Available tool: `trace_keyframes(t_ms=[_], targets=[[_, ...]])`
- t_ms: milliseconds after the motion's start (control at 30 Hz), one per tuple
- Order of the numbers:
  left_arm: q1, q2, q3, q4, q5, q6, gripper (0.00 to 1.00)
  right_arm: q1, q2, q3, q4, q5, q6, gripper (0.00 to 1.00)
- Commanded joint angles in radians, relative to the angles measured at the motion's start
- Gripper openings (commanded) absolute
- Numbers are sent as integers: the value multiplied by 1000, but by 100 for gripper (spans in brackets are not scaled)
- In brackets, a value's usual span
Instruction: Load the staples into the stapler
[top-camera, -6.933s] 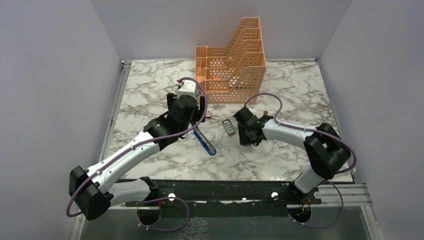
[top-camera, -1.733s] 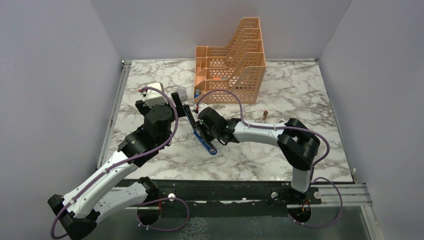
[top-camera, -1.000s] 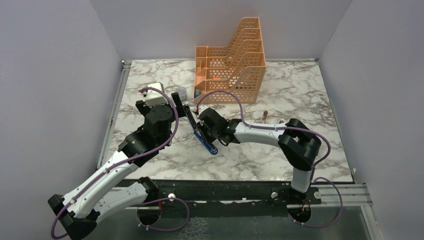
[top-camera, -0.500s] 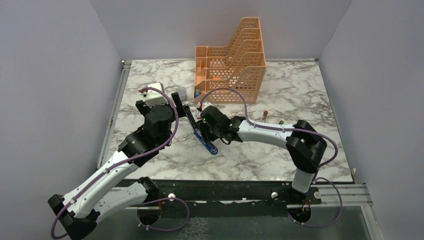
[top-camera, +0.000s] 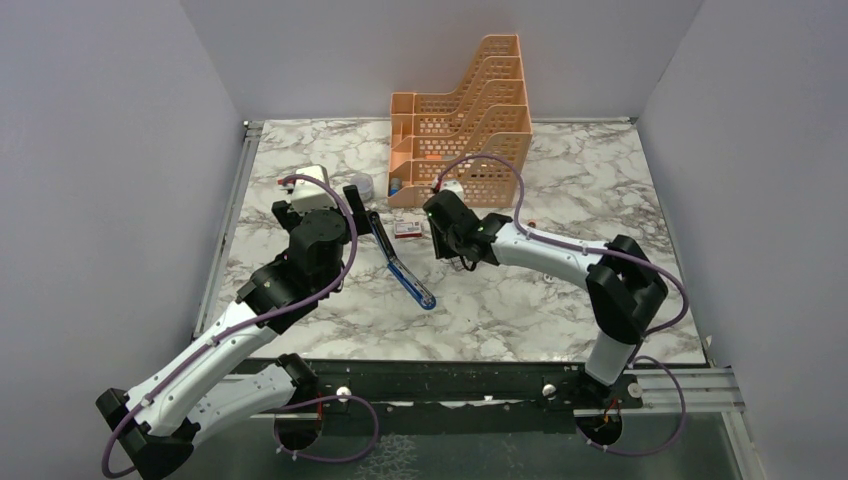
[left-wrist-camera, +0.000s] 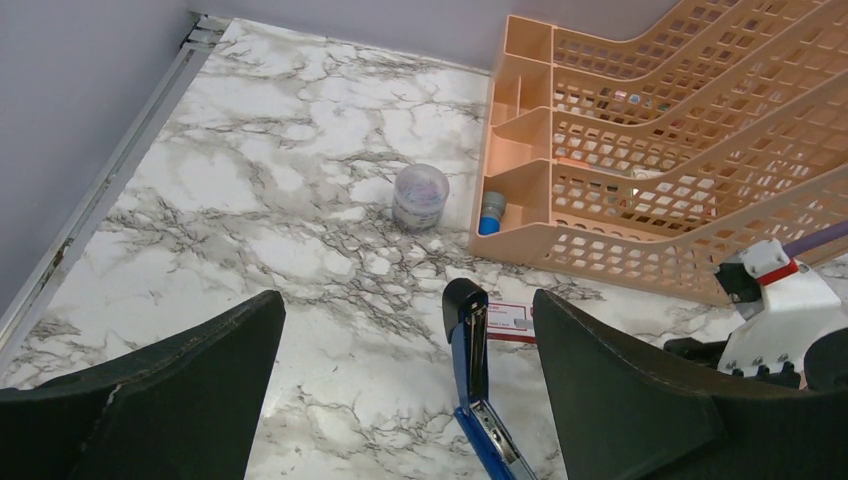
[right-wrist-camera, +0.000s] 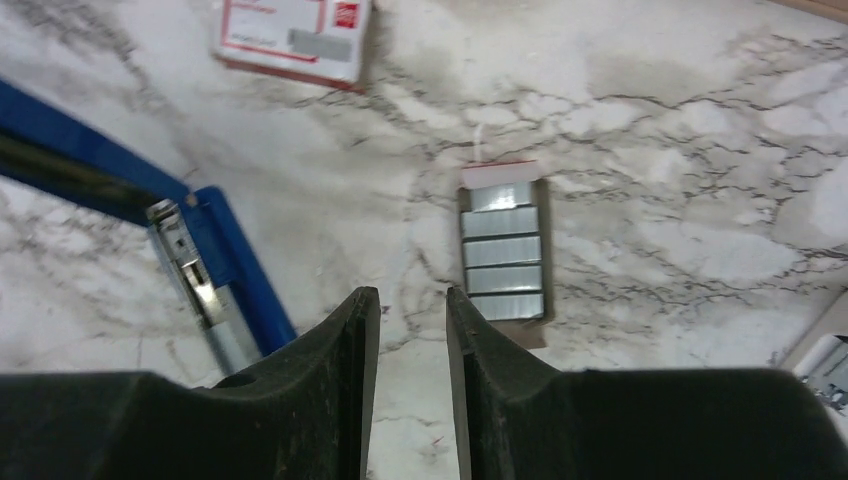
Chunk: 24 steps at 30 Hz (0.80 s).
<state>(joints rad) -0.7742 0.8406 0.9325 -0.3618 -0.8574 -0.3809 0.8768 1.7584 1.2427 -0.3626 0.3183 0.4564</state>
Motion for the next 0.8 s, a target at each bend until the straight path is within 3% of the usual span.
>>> trace_keyframes(t_ms=[0,600,767], targets=[[0,3,-12,18,13,-4,94,-57,35,-4,-33,42,38,35],[0,14,-6,25,5,11,97,-107,161,48,-23,34,33,38],[0,14,-8,24,2,11,97,-111,145,48,-11,57,33,33]])
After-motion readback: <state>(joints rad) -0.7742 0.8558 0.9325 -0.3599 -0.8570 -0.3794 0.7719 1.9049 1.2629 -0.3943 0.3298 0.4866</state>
